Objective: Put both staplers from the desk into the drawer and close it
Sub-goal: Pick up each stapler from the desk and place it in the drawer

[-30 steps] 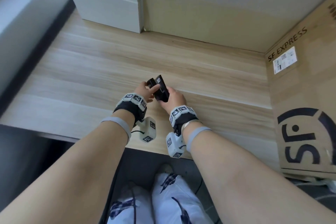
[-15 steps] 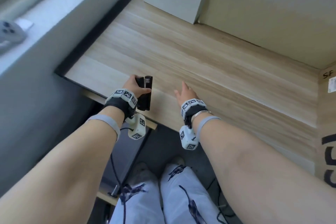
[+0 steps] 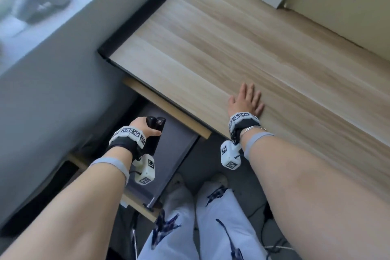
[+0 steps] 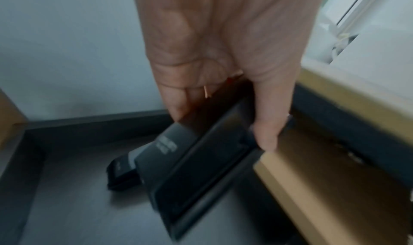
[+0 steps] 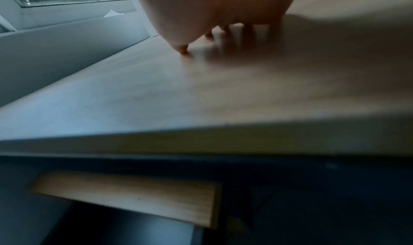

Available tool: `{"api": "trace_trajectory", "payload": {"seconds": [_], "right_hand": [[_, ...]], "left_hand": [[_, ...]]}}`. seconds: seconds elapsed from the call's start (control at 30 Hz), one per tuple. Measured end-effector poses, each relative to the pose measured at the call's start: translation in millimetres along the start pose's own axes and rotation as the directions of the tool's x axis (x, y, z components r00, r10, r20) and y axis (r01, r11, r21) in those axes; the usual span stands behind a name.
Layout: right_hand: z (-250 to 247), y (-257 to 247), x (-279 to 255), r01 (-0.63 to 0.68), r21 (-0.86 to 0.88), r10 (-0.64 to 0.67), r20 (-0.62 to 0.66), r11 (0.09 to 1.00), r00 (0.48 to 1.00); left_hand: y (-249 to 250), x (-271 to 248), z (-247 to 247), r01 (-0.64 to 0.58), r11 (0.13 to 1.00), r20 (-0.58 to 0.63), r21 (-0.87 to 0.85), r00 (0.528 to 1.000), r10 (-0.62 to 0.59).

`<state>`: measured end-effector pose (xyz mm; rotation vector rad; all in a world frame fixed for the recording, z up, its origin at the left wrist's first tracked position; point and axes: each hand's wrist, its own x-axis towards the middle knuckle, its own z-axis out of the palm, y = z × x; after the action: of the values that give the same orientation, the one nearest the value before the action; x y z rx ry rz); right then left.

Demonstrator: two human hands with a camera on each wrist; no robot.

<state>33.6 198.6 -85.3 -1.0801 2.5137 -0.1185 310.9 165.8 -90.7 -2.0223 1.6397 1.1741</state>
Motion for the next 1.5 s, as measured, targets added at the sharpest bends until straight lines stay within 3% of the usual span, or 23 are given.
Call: {"api": "trace_trajectory", "payload": {"seconds": [0.03, 0.07, 0.23, 0.4, 0.67, 1.0, 1.3, 1.5], "right_hand": [[3.6, -0.1, -1.0, 0.002, -0.011, -0.003, -0.036, 1.000, 0.999], [21.9, 16.9, 17.6, -0.056, -0.057, 0.053, -0.063, 0.997, 0.997], [23.7, 2.8, 4.0, 0.024, -0.069, -0.036, -0.167, 0.997, 0.985], [32.2, 8.6, 6.8, 0.024, -0.098, -0.050, -0.271, 0.995, 0.961], [38.5, 10.3, 8.3, 0.025, -0.101, -0.056, -0.311, 0.995, 0.949], [39.6, 9.8, 8.7, 0.017, -0.122, -0.054, -0.307, 0.992, 0.950], [37.6, 9.7, 7.4, 0.010, -0.121, -0.047, -0.305, 0.993, 0.951], [33.1, 10.8, 5.2, 0.012, -0.103, -0.041, -0.280, 0.995, 0.959]], "left_hand": [[-7.3, 6.1, 5.9, 0.014, 1.000, -0.004, 0.024, 1.000, -0.014], [1.4, 43.7, 39.9, 0.011, 0.999, 0.034, 0.038, 0.999, -0.012], [-18.0, 50.8, 63.3, 0.111, 0.991, -0.021, 0.070, 0.994, -0.109], [-15.0, 86.4, 108.7, 0.117, 0.989, 0.031, 0.091, 0.992, -0.120], [-21.6, 122.9, 140.5, 0.112, 0.989, 0.057, 0.097, 0.991, -0.117], [-33.2, 136.7, 171.0, 0.104, 0.986, -0.023, 0.129, 0.995, -0.102], [-35.7, 129.2, 153.0, 0.124, 0.992, 0.108, 0.039, 0.986, -0.127], [-55.1, 100.3, 110.3, 0.166, 0.982, 0.048, -0.094, 0.986, -0.162]]}}
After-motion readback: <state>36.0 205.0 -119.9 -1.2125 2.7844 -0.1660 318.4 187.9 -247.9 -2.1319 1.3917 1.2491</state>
